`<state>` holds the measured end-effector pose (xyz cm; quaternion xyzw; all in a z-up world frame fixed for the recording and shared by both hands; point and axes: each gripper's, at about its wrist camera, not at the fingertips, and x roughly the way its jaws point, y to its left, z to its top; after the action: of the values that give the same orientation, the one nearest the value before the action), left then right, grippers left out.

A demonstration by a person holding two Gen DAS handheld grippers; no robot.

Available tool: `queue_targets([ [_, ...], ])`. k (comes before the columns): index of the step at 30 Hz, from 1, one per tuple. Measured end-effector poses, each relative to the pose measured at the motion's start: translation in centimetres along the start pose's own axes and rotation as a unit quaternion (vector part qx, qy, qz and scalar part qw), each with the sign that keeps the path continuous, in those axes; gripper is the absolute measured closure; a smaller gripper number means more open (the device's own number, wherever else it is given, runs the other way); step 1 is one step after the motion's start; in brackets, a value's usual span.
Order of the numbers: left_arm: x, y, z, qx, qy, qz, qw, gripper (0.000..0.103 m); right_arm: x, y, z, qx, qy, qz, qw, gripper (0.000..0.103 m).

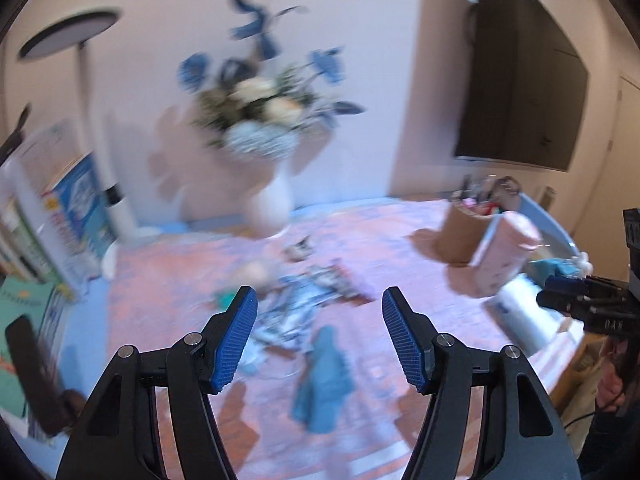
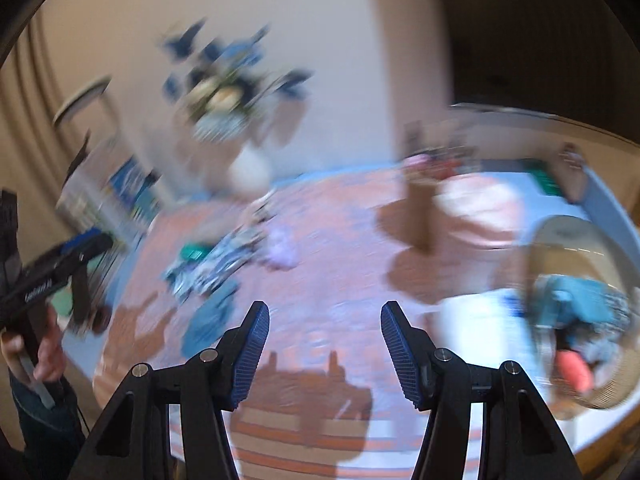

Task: Organize books
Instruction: 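Move both open tools back over the remaining pile on the bed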

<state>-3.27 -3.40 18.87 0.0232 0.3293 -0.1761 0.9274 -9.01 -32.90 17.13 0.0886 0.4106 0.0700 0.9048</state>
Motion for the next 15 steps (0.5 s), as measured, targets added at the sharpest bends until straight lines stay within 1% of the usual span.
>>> queue_targets([
  [6, 1.8, 5.4, -2.5, -0.053, 0.027, 0.021, 0.9980, 0.040, 5.6, 6.2, -0.5, -0.069, 0.054, 0.023, 0.996, 0.046],
  [8, 2.7, 6.8, -3.3, -0.064, 0.038, 0.025, 0.9969, 0.040, 6.9, 7.6, -0.6, -0.081, 0.065, 0.031, 0.994, 0.046],
  [12, 4.4, 8.9, -4.9, -0.075, 0.061, 0.045, 0.9943, 0.040, 10.1, 10.3, -0.6, -0.098, 0.090, 0.055, 0.990, 0.046],
  [15, 6.0, 10.1, -5.7, -0.083, 0.078, 0.041, 0.9926, 0.040, 12.4, 11.6, -0.8, -0.099, 0.104, 0.074, 0.987, 0.046],
])
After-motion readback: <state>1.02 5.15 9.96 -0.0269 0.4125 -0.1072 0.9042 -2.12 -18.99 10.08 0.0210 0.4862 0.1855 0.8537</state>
